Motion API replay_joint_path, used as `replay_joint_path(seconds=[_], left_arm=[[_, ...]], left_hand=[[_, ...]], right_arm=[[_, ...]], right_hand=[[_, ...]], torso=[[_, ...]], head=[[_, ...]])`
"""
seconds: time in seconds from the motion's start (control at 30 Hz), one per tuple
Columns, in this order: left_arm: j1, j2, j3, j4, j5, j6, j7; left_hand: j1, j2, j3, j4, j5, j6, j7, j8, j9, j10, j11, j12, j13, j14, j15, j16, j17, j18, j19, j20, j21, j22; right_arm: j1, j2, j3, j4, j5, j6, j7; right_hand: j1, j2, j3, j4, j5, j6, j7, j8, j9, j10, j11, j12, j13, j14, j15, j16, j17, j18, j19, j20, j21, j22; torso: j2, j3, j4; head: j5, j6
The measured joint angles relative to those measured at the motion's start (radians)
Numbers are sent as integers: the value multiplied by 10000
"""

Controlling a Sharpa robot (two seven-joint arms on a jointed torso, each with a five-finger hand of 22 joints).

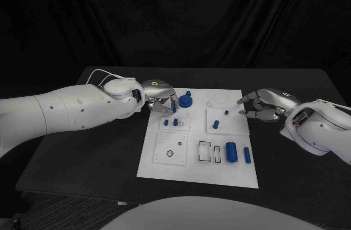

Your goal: Assemble the parts on the task board

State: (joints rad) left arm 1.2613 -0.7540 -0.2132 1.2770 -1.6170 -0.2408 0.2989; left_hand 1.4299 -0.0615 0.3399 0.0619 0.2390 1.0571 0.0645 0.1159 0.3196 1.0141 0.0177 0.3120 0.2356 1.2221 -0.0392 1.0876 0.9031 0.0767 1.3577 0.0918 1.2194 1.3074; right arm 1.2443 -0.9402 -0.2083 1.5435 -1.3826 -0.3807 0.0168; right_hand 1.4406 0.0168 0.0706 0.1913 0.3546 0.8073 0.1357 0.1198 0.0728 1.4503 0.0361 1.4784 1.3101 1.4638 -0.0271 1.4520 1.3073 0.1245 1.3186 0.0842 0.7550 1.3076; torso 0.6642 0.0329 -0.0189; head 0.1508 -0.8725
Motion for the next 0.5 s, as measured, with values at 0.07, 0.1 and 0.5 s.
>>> replay_joint_path(seconds=[0.07,0.1,0.5], left_arm=[[-4,-3,0,-4,0,27,-19],[-7,-7,0,-5,0,38,-25],[-53,-29,10,-44,2,160,-80]], left_hand=[[0,0,0,0,0,-1,0,0,0,0,0,0,-1,0,0,0,-4,0,-11,-10,-2,0],[0,0,1,1,-1,-2,0,0,0,0,0,0,-1,0,0,0,-15,0,-11,-10,-2,0],[1,-1,57,1,-19,-16,22,0,0,28,28,-41,-31,-36,36,-51,-52,0,-11,-10,-2,0]], right_arm=[[-2,1,0,-3,0,2,-1],[-3,1,0,-4,0,3,-1],[-28,27,0,-26,0,18,-8]], right_hand=[[0,0,-1,0,0,0,0,0,0,0,0,5,0,0,0,0,0,0,0,0,0,0],[0,0,-1,1,0,0,0,0,0,0,0,8,0,0,0,0,0,0,0,0,0,0],[51,-51,25,-25,48,0,0,0,0,0,0,20,-1,0,0,0,0,-1,0,0,0,-1]], torso=[[0,0,0],[0,0,0],[4,-1,3]], head=[[-3,0],[-8,0],[-14,0]])
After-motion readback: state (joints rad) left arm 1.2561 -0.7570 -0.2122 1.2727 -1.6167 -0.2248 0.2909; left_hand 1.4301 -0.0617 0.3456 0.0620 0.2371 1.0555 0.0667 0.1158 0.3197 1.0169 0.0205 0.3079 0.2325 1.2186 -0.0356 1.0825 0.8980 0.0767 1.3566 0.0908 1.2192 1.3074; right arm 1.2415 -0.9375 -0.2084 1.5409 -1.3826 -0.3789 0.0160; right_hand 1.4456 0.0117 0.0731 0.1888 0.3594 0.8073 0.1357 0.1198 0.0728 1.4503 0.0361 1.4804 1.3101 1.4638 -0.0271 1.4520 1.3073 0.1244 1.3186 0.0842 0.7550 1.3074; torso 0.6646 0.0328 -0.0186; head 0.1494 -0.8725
